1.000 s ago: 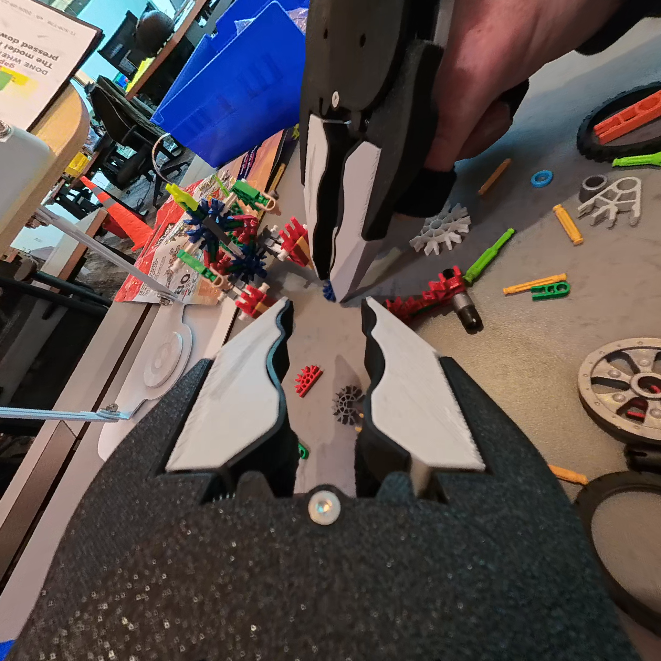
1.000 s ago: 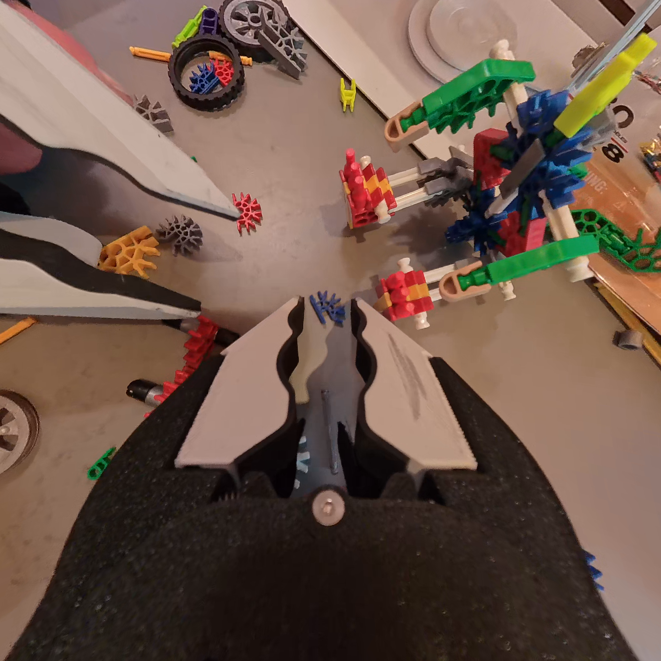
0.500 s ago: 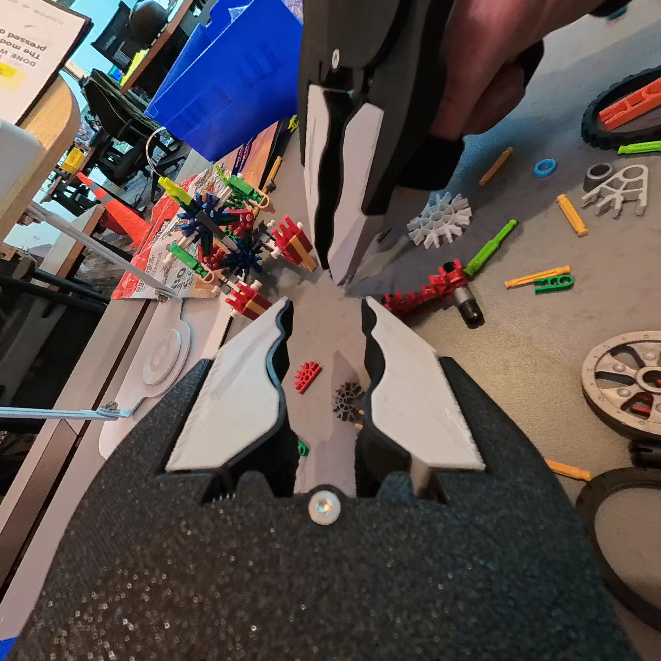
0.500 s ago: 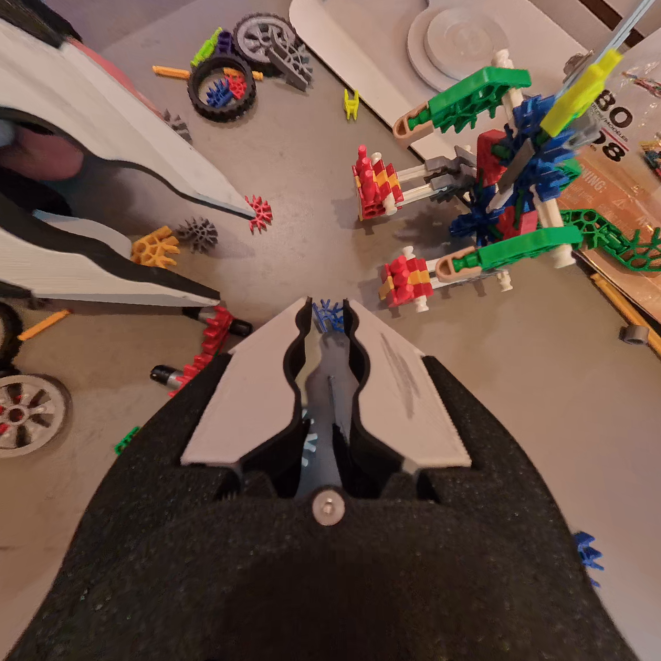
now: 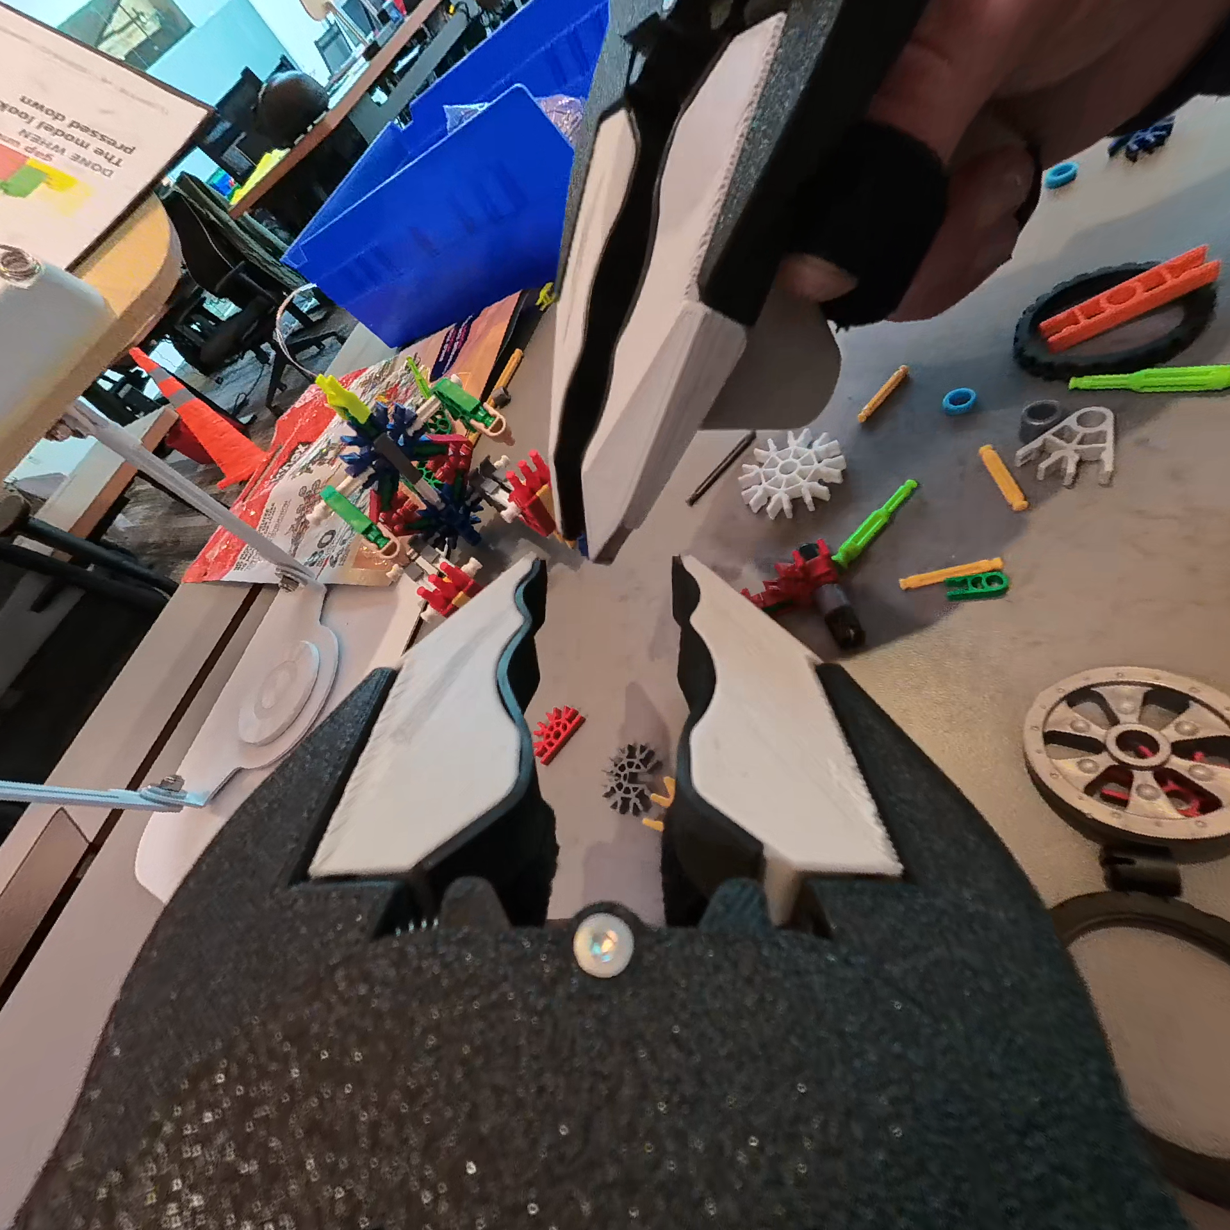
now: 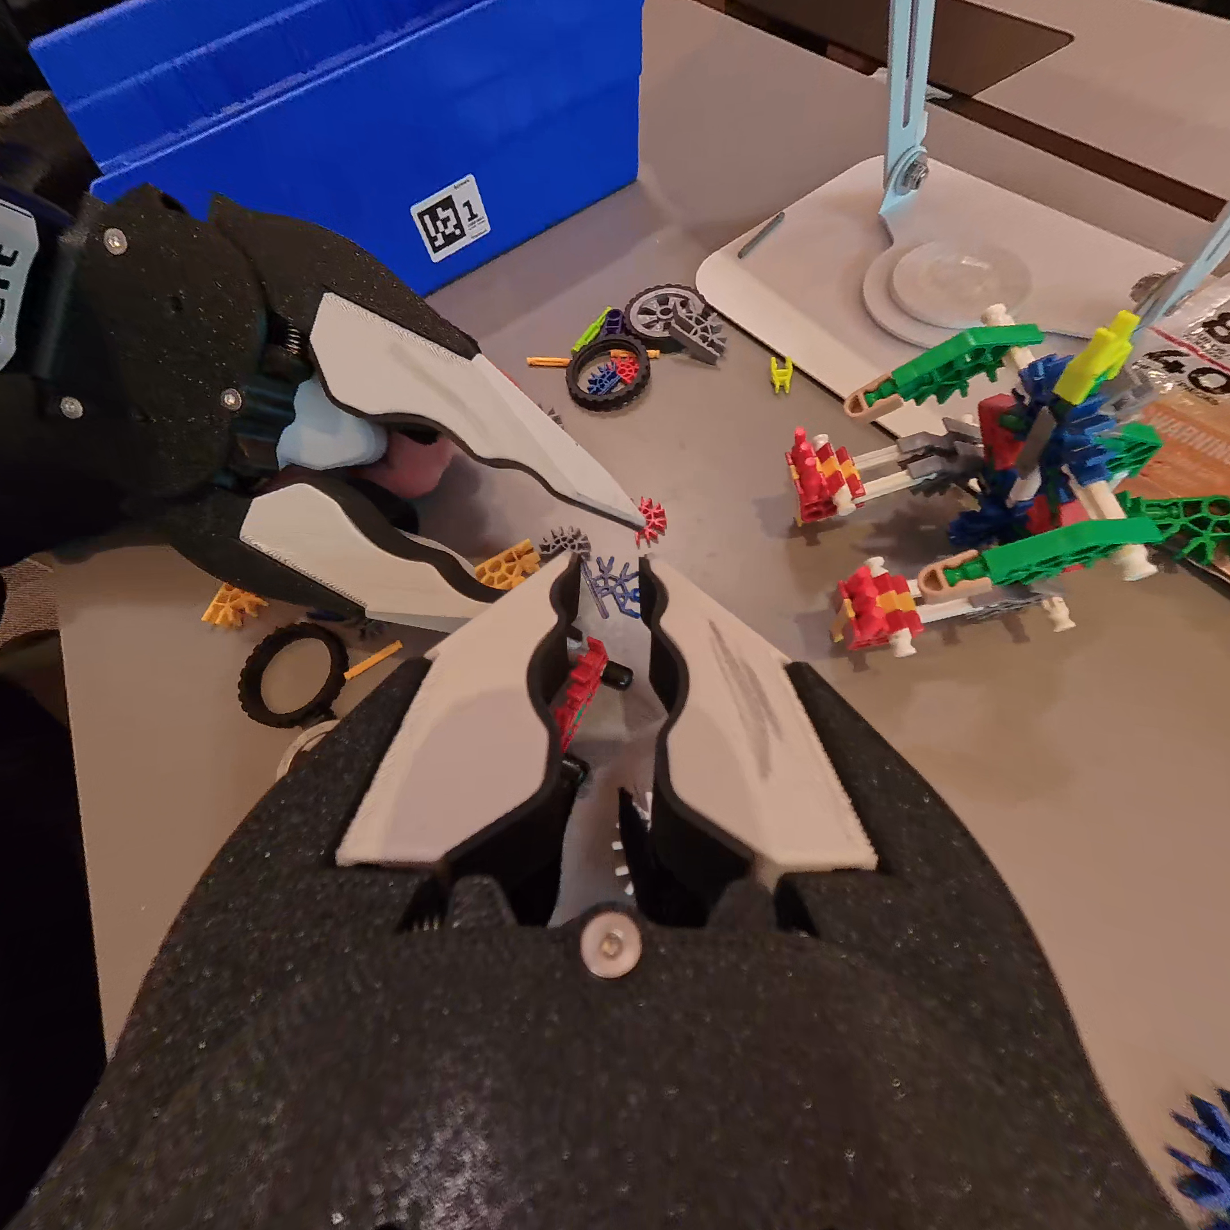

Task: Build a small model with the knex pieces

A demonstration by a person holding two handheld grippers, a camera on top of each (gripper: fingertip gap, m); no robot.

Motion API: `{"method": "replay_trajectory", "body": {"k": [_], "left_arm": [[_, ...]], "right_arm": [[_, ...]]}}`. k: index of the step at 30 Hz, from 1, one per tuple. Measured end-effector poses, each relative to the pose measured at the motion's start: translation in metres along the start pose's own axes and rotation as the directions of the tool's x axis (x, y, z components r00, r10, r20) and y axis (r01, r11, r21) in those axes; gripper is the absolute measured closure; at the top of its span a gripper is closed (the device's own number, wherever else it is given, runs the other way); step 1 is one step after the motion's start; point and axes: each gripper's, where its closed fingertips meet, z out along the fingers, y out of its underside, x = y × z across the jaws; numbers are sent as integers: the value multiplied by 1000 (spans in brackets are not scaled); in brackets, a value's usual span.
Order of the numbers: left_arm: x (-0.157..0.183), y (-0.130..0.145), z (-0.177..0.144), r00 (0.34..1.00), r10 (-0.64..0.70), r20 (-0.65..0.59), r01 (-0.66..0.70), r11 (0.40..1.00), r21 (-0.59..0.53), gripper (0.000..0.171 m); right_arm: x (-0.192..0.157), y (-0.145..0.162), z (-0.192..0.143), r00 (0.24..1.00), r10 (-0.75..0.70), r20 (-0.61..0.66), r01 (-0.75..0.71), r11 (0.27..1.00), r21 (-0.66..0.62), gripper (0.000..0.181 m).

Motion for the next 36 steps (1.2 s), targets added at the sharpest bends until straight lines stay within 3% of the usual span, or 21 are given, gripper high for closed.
{"method": "replay_trajectory", "body": {"k": [12,36], "left_arm": [[-2,1,0,1000,19,21,-18,1000,-6,158],[-1,0,-1,1000,3,7,-3,1000,2,168]], "right_arm": [[-5,0,4,1000,9,23,-10,1000,5,165],[-3,-2,1,1000,-23,-18,24,999,22,166]]}}
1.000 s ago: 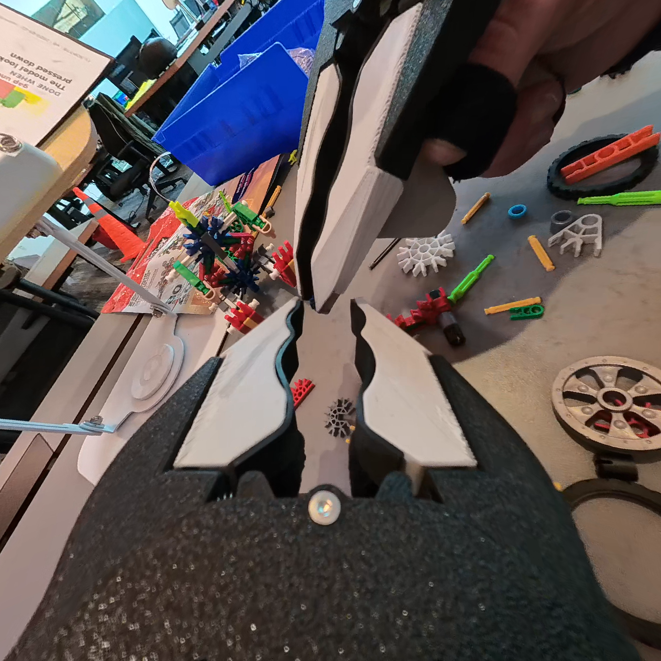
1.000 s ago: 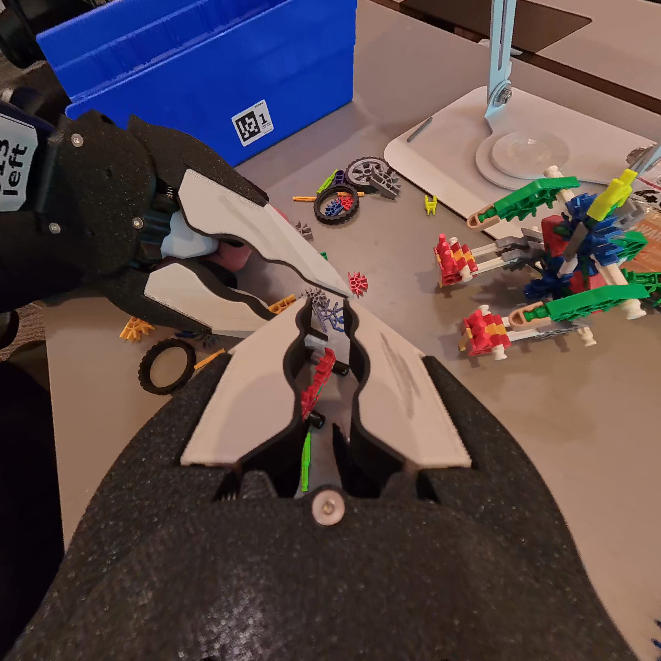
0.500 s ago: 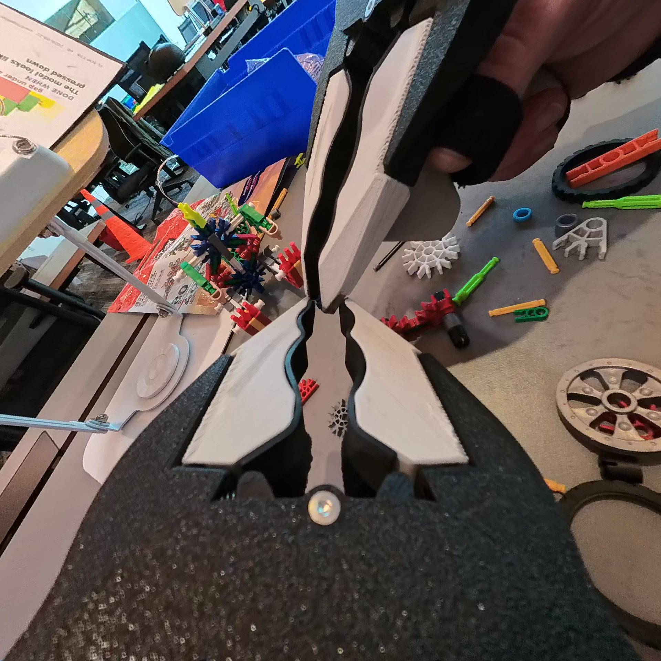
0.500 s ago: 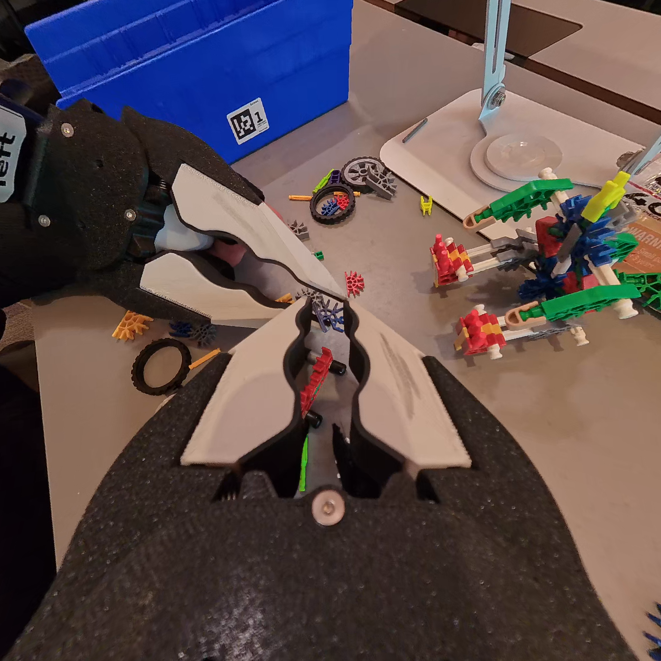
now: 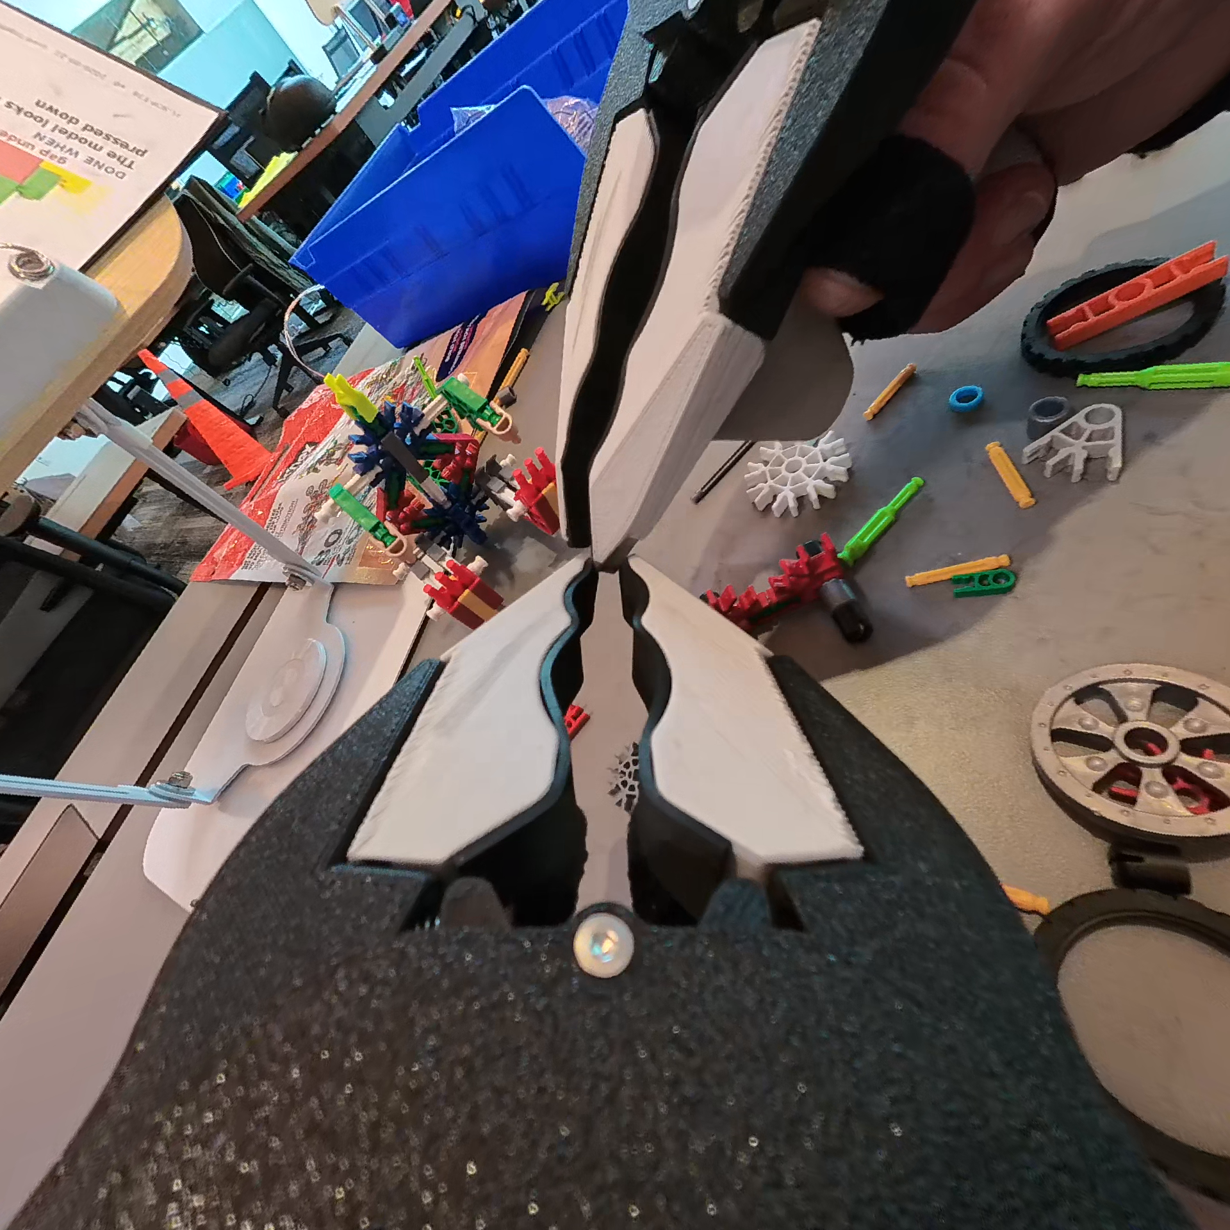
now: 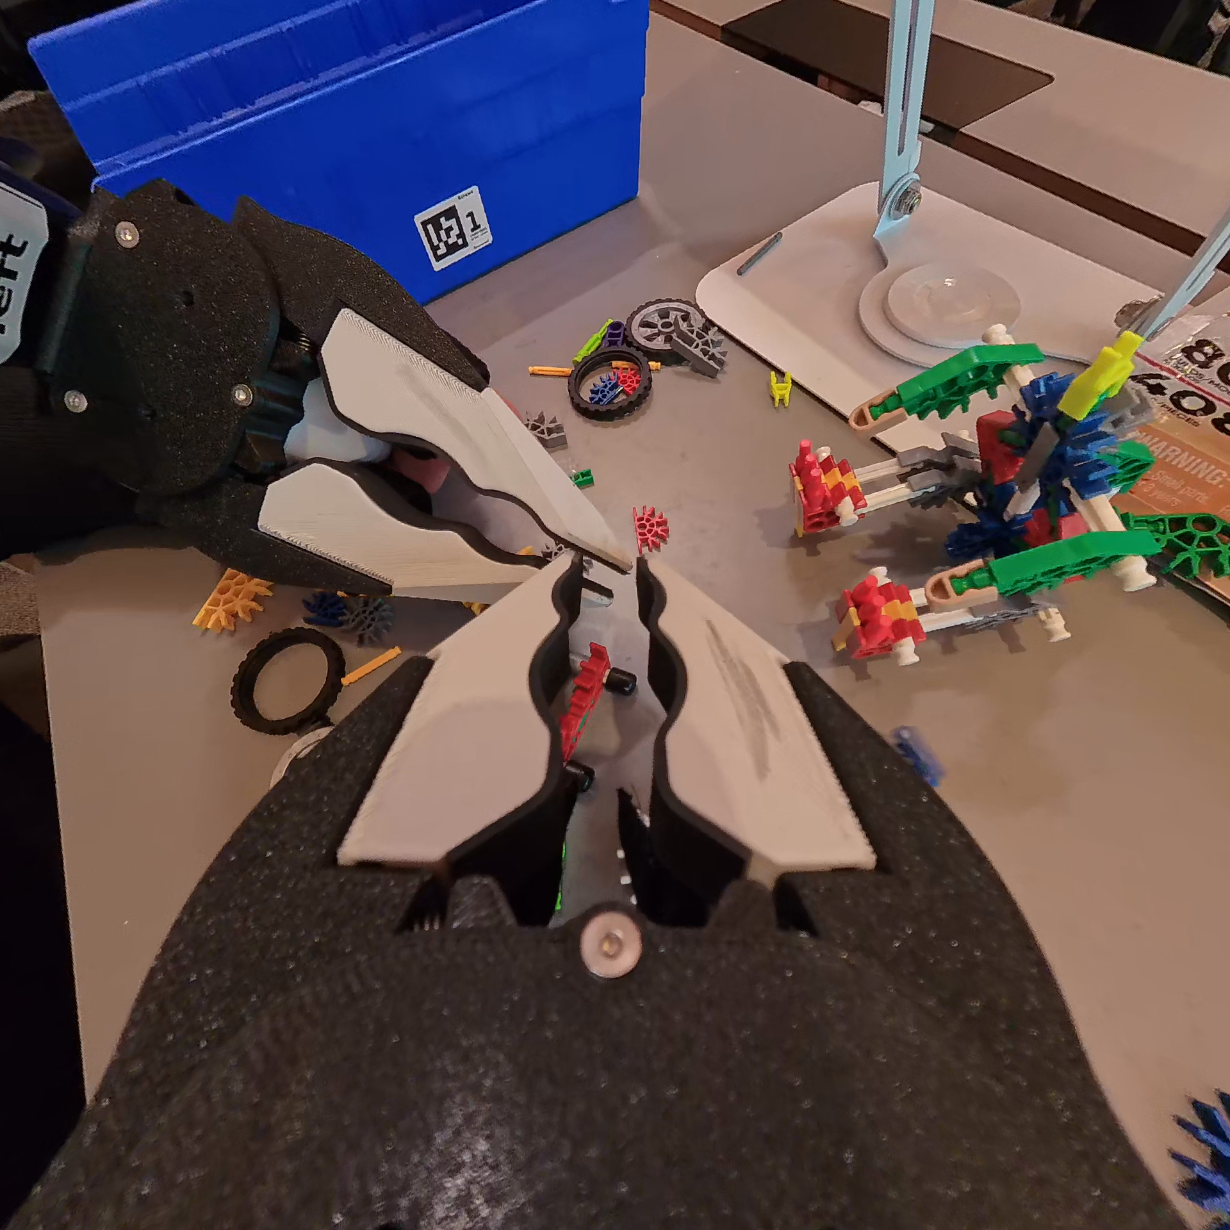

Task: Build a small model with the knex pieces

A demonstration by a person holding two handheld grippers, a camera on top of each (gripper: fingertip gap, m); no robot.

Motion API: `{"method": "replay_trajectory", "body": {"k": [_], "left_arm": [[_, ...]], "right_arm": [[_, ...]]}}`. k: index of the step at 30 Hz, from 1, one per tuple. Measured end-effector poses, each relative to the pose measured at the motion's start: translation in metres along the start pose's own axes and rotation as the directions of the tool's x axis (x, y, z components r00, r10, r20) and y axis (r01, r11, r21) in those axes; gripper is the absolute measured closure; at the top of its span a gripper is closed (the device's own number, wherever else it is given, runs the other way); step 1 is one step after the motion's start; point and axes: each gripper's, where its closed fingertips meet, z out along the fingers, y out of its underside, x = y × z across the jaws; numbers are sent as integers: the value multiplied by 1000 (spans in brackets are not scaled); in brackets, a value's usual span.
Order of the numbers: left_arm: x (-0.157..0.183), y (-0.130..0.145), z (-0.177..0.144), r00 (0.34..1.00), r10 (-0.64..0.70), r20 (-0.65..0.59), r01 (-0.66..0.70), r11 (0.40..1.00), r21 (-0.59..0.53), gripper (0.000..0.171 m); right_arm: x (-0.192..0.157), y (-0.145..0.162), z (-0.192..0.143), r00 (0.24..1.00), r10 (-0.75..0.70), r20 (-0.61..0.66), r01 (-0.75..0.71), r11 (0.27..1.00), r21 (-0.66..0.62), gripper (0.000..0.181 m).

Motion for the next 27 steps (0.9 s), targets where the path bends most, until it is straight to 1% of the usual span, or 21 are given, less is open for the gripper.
{"method": "replay_trajectory", "body": {"k": [3,7,10,13,16,21,24,27], "left_arm": [[-1,1,1,1000,1,9,0,1000,-6,167],[-7,2,-1,1000,-16,27,16,1000,-2,165],[-9,3,0,999,-24,32,24,1000,-7,164],[-10,5,0,999,-24,35,25,1000,-13,163],[-12,7,1,999,-28,42,28,999,-19,163],[-15,9,1,998,-38,52,39,999,-22,163],[-15,10,1,998,-36,51,38,999,-25,162],[-16,11,1,998,-34,56,35,999,-30,162]], "right_arm": [[4,3,-4,1000,-14,-25,14,1000,-10,166],[25,8,-20,995,-23,-94,21,1000,-20,163],[47,29,-34,986,-59,-157,41,992,-115,160],[52,45,-42,988,-72,-140,45,981,-186,158],[63,56,-49,976,-115,-184,68,968,-242,158],[57,68,-59,982,-132,-136,90,956,-277,158],[53,78,-64,980,-164,-113,121,940,-320,156],[57,85,-72,974,-173,-146,113,930,-350,156]]}}
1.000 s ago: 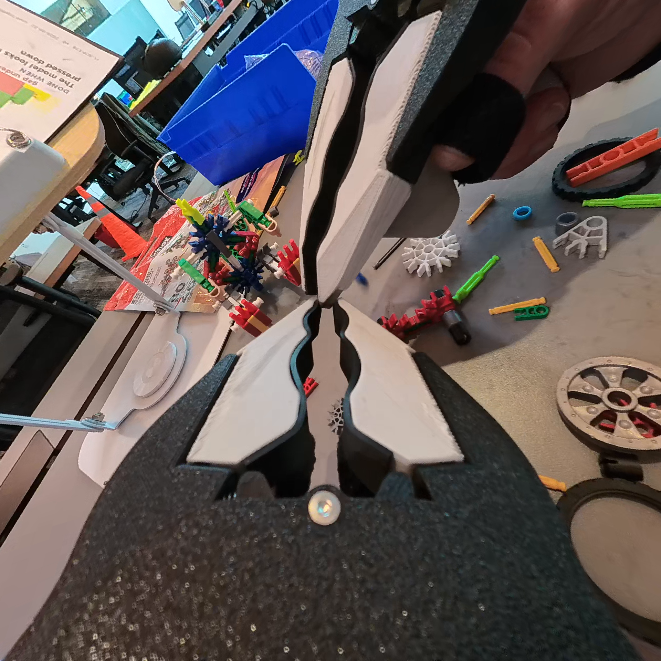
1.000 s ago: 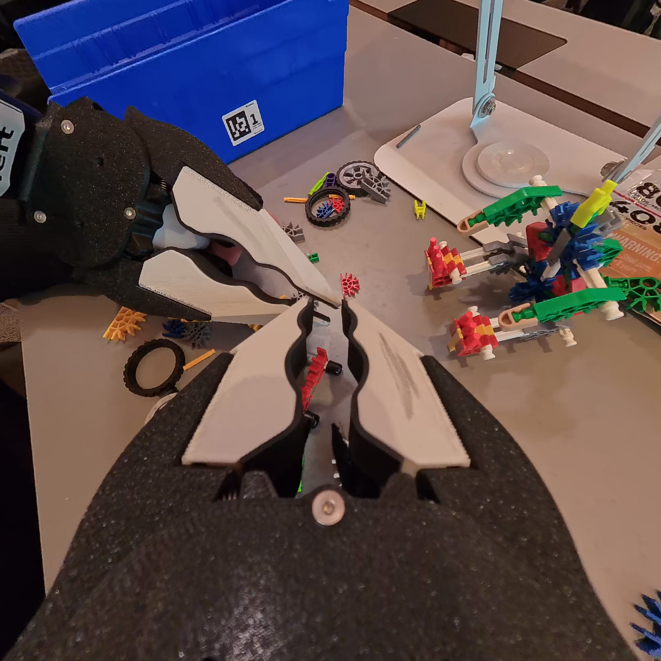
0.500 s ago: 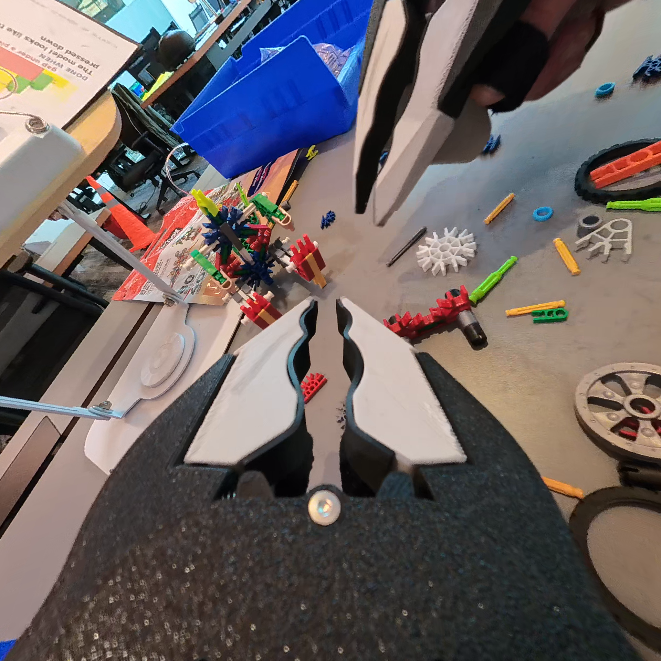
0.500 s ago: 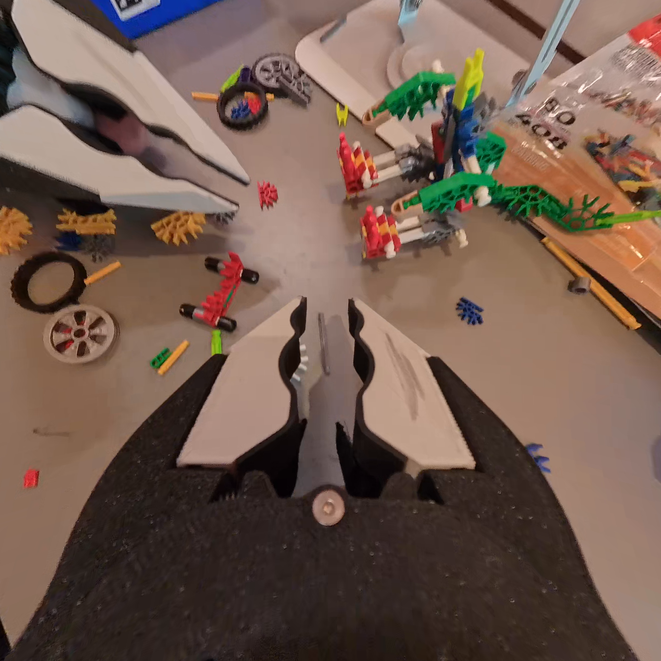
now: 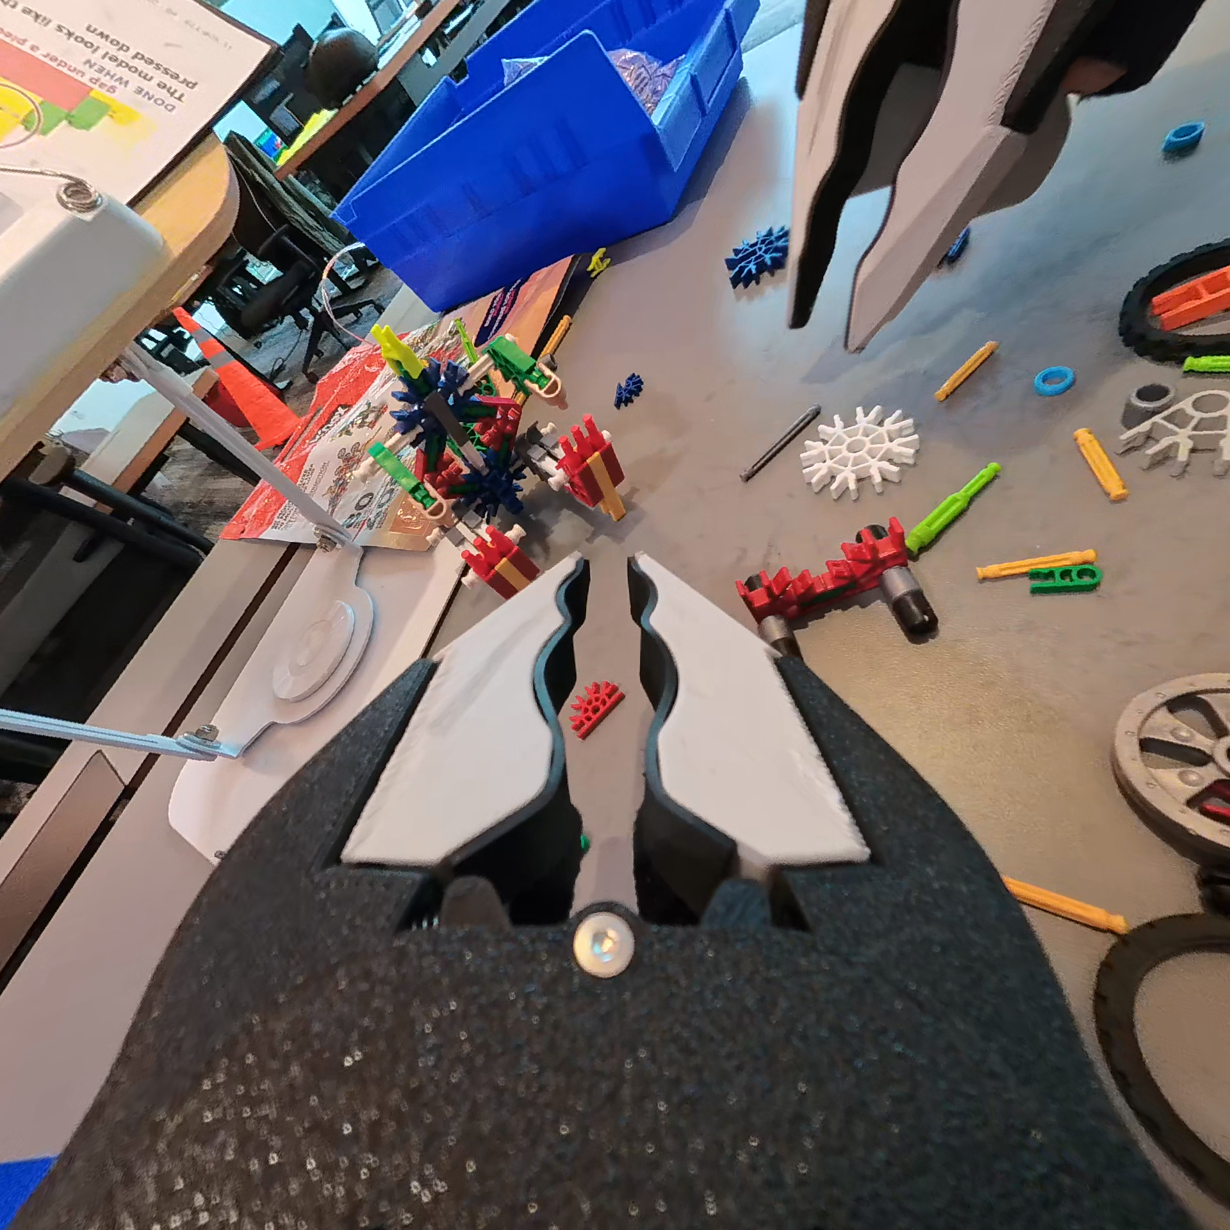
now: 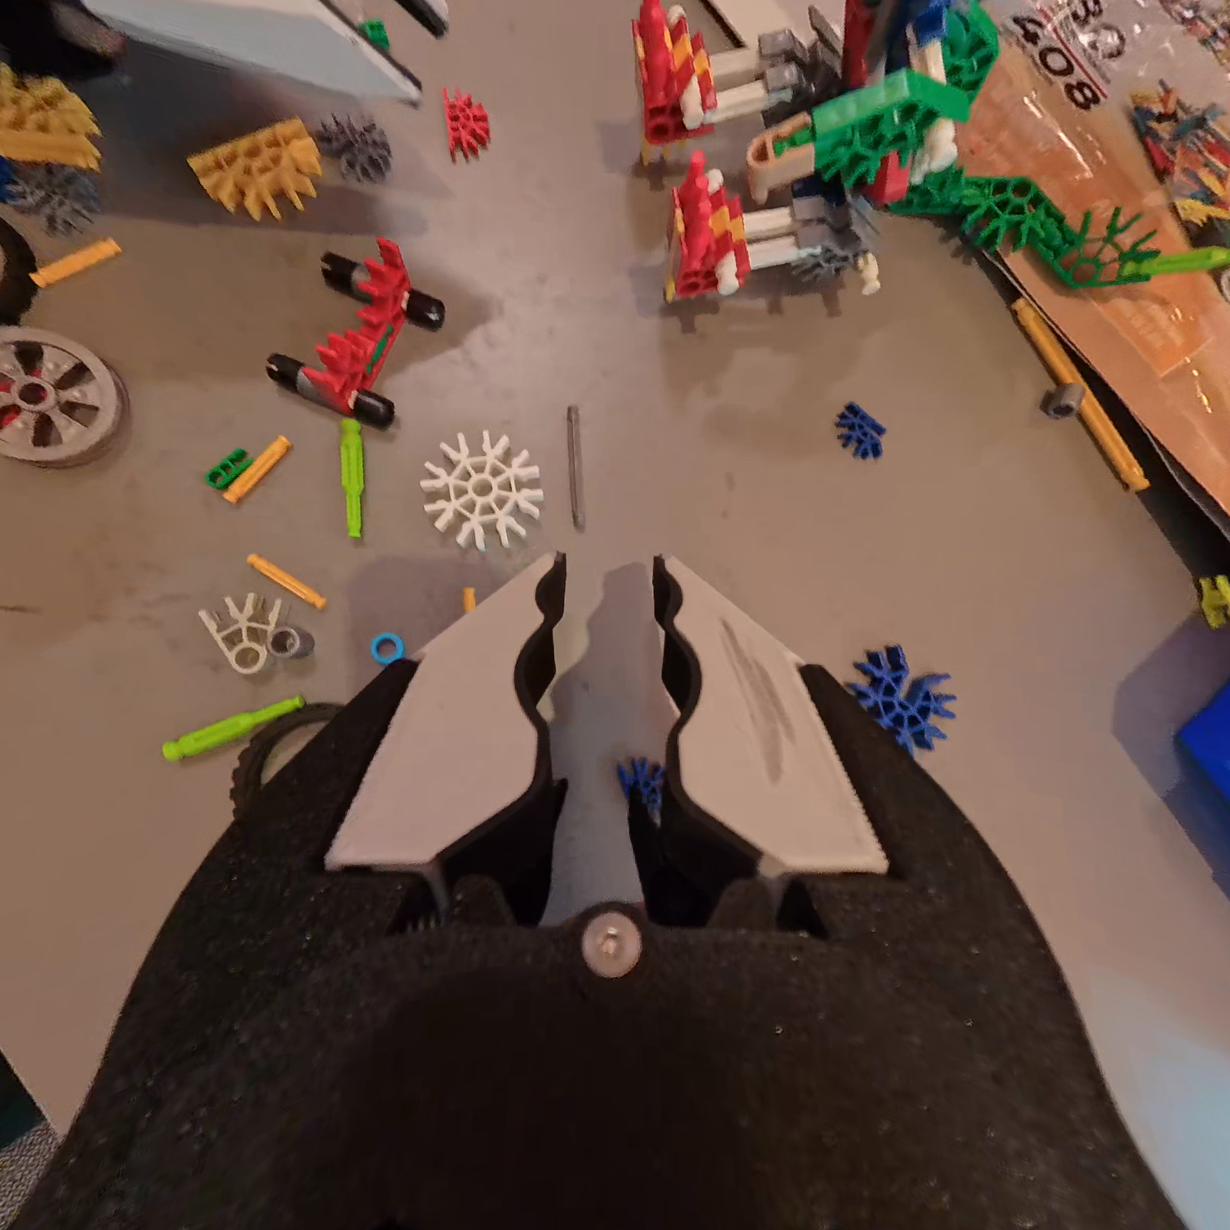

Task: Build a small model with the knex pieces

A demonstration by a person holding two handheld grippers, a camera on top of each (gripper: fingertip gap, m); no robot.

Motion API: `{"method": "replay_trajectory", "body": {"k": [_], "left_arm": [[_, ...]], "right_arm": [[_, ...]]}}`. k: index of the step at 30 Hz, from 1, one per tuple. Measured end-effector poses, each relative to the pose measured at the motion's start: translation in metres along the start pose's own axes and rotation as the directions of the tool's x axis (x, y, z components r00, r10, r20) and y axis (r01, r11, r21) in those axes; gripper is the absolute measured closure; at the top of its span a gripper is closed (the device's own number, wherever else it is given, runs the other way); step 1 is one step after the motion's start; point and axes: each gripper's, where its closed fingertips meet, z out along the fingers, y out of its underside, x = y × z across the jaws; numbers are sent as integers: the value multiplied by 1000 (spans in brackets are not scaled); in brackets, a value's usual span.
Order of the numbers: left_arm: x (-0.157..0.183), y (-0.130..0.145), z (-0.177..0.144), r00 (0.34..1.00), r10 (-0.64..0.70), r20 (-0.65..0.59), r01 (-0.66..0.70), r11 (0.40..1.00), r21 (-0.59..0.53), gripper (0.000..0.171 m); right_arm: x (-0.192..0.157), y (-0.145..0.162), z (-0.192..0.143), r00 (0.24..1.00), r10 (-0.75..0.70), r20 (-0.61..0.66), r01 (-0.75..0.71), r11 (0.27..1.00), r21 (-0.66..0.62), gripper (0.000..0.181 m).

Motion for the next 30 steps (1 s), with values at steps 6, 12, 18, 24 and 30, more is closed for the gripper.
{"method": "replay_trajectory", "body": {"k": [6,12,18,24,30], "left_arm": [[-3,0,-1,1000,-9,10,9,1000,0,162],[-3,1,0,1000,-5,12,5,1000,-7,162],[-3,3,2,1000,-16,6,16,1000,-11,162],[-9,1,0,994,-110,-5,110,994,19,154],[-24,0,-6,967,-254,-14,254,965,66,137]], "right_arm": [[9,24,-20,998,25,-62,-27,999,-40,155],[13,39,-32,995,13,-94,-21,996,-86,155],[3,37,-35,998,20,-60,-23,999,-40,155],[-7,7,-12,998,-60,-22,59,998,-10,152],[-8,-9,1,996,-88,-2,88,996,-10,140]]}}
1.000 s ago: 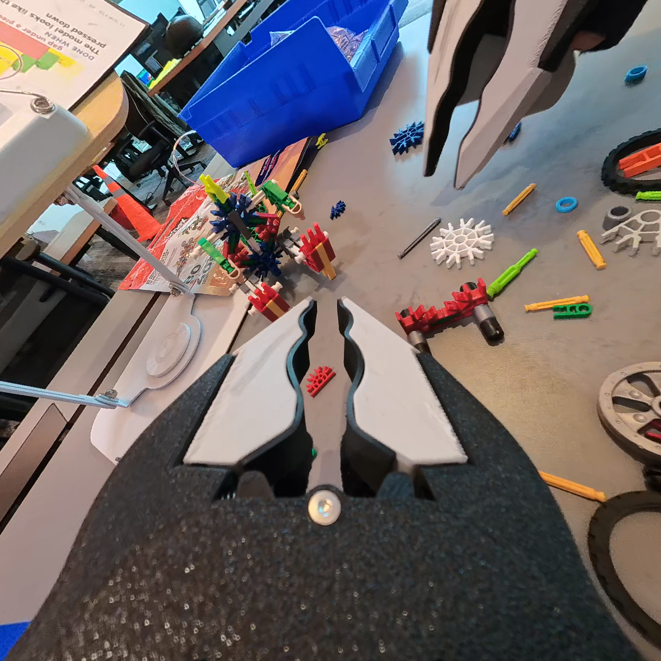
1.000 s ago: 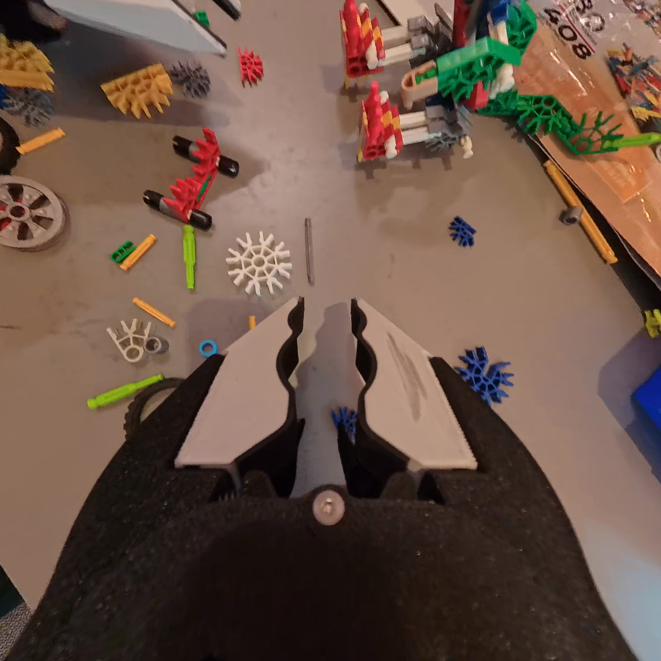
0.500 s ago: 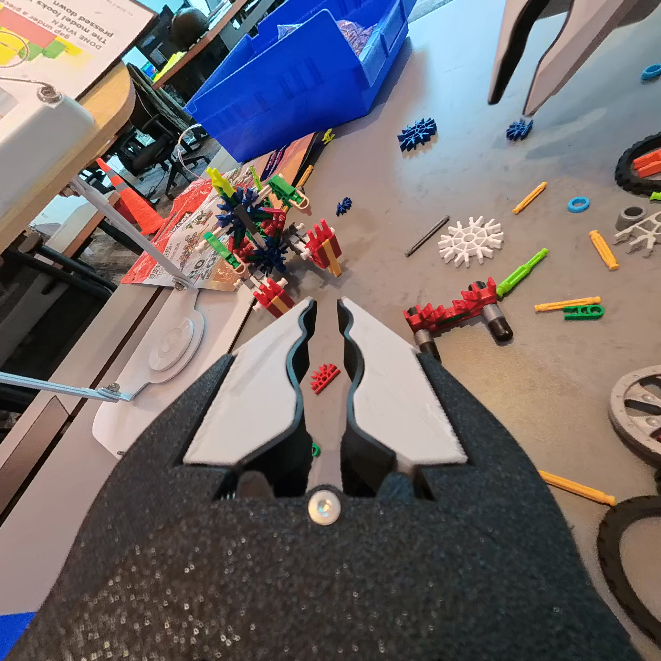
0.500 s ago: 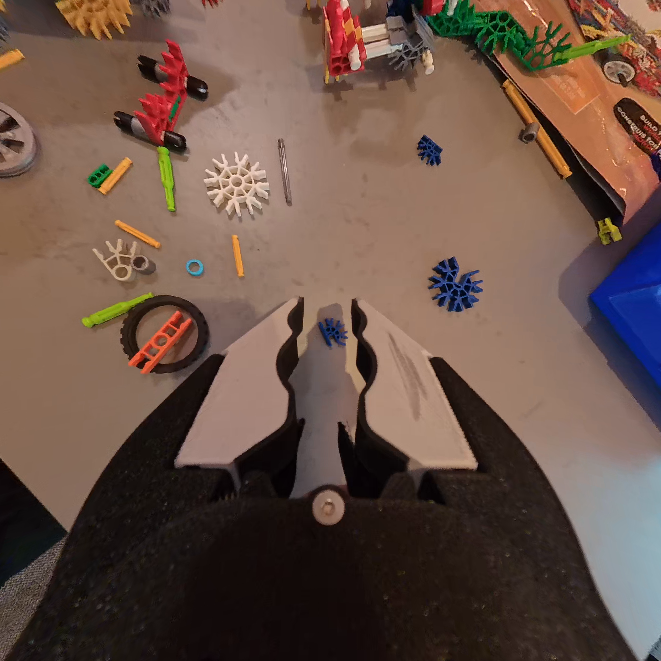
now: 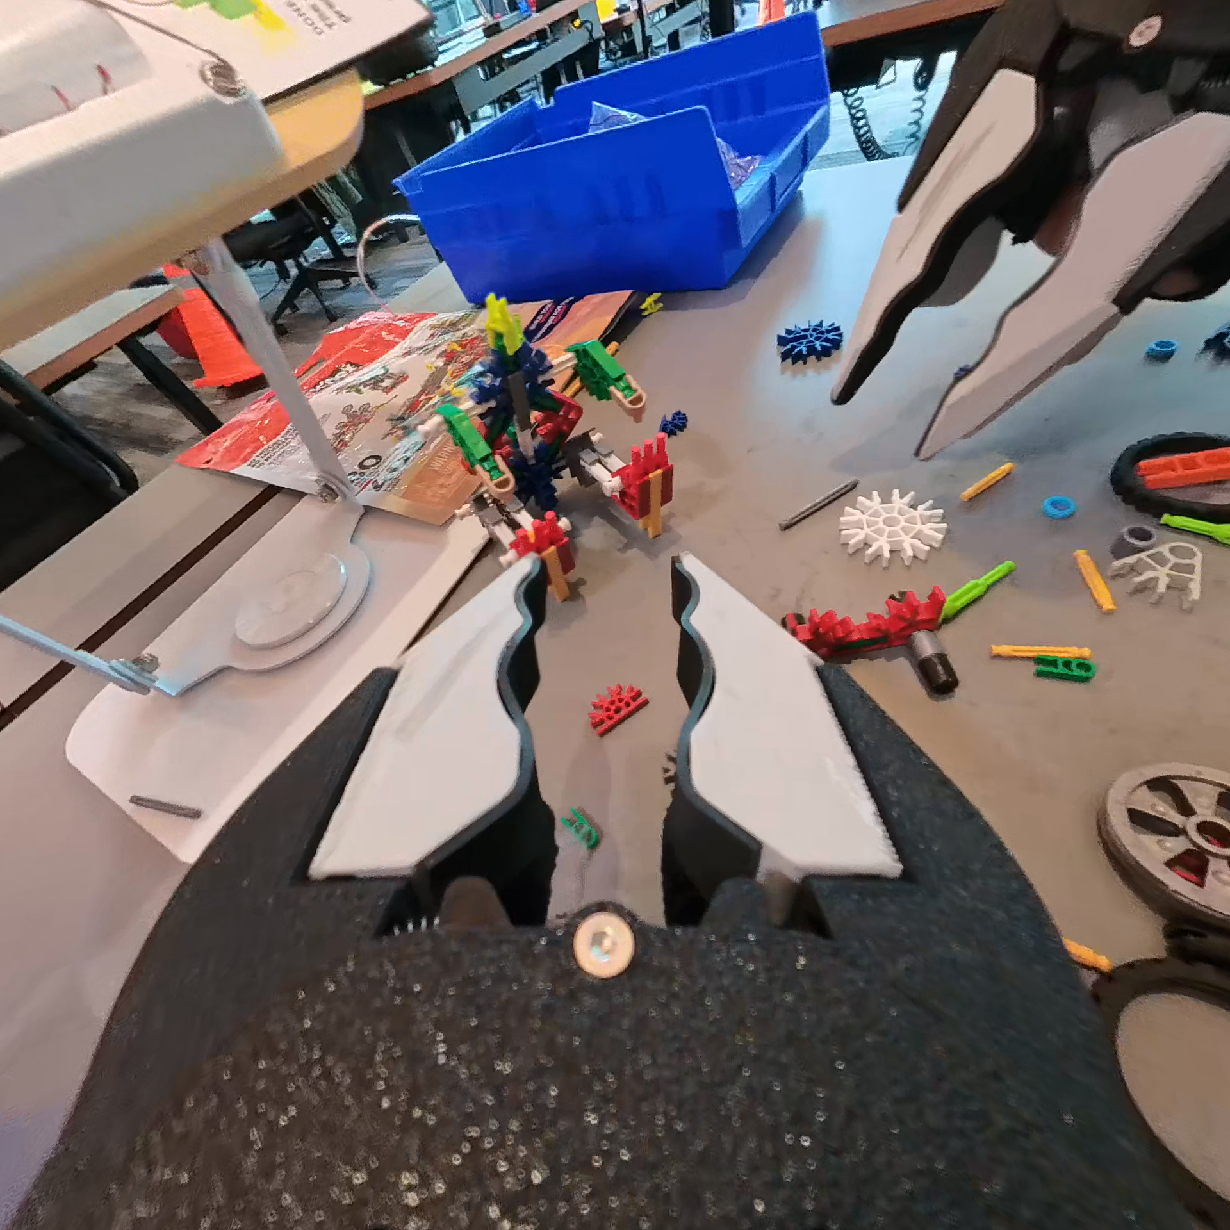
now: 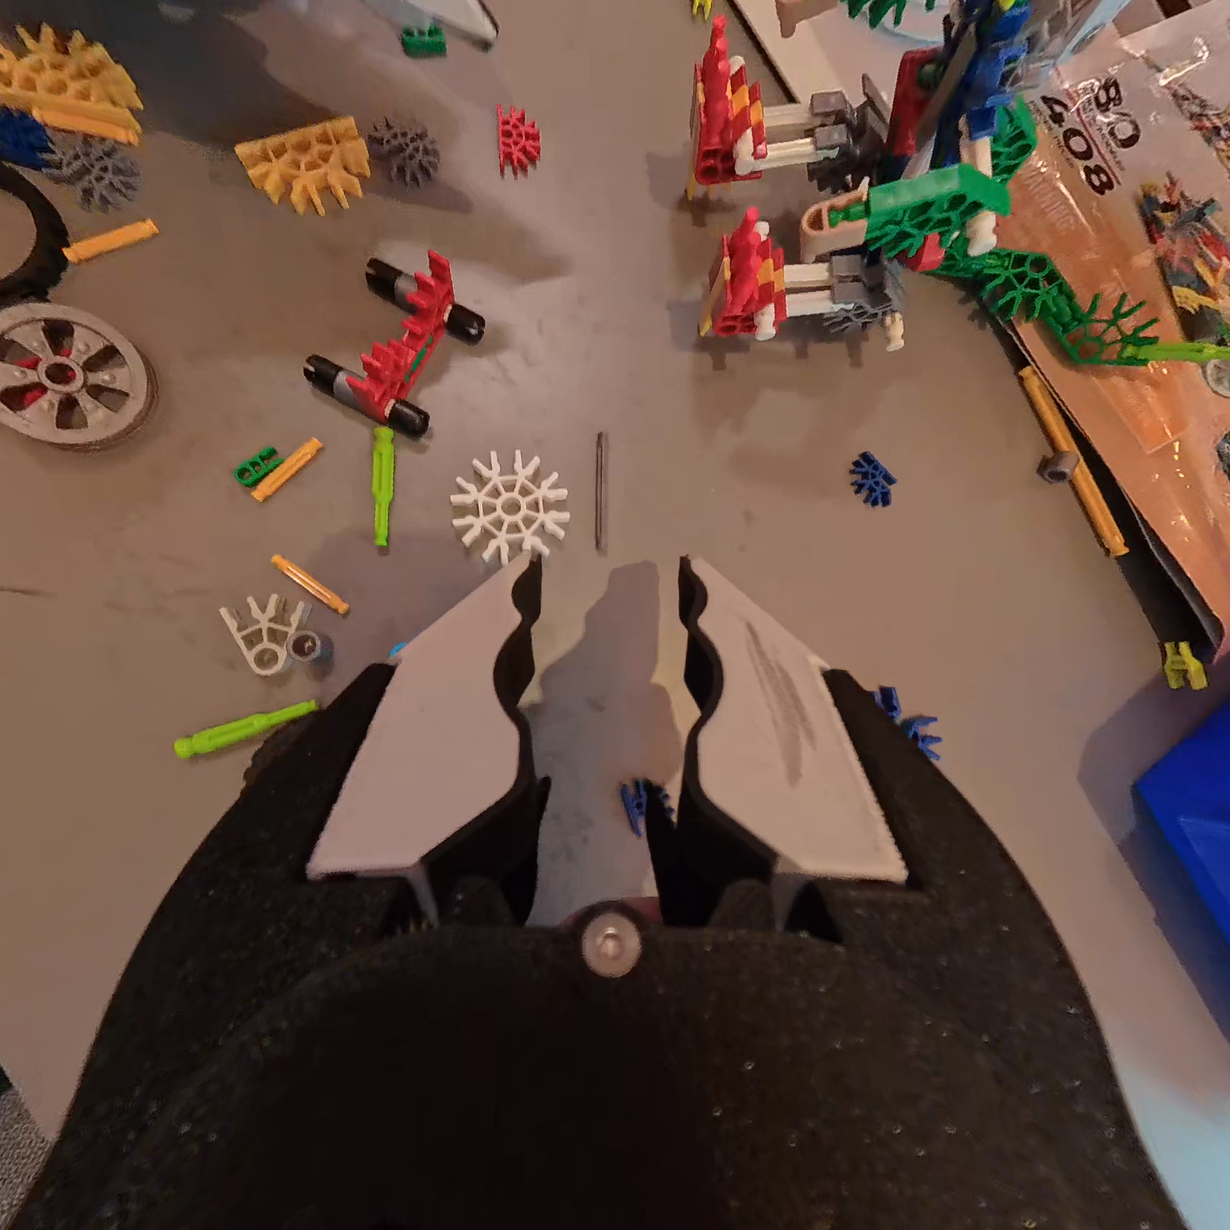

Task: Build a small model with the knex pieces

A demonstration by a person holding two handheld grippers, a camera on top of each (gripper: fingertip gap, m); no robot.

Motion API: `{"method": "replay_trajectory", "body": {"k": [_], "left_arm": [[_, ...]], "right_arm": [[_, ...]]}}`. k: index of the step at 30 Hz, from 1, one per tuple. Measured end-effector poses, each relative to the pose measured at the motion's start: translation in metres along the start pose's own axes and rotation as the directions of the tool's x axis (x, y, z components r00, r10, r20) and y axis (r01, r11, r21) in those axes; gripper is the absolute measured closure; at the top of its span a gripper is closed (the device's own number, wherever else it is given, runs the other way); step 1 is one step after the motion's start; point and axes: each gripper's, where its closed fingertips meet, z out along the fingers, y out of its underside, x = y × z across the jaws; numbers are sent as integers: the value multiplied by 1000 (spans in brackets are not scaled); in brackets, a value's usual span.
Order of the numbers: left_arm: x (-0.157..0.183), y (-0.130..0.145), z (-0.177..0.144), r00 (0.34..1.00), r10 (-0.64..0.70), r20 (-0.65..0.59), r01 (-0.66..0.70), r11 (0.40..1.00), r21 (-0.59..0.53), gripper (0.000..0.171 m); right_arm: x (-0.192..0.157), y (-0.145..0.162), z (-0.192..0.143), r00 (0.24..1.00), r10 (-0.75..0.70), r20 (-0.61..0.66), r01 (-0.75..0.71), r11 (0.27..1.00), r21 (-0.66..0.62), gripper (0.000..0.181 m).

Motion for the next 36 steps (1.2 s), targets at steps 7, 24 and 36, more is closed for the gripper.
{"method": "replay_trajectory", "body": {"k": [7,24,36], "left_arm": [[4,3,3,997,71,13,-71,997,-27,140],[5,8,4,993,114,25,-113,992,-48,144],[5,8,4,993,112,23,-111,993,-46,144]], "right_arm": [[4,37,-33,998,69,-13,-69,998,-7,141],[-27,121,-76,996,70,-55,-82,960,-266,144],[-39,135,-86,995,102,-21,-103,947,-303,152]]}}
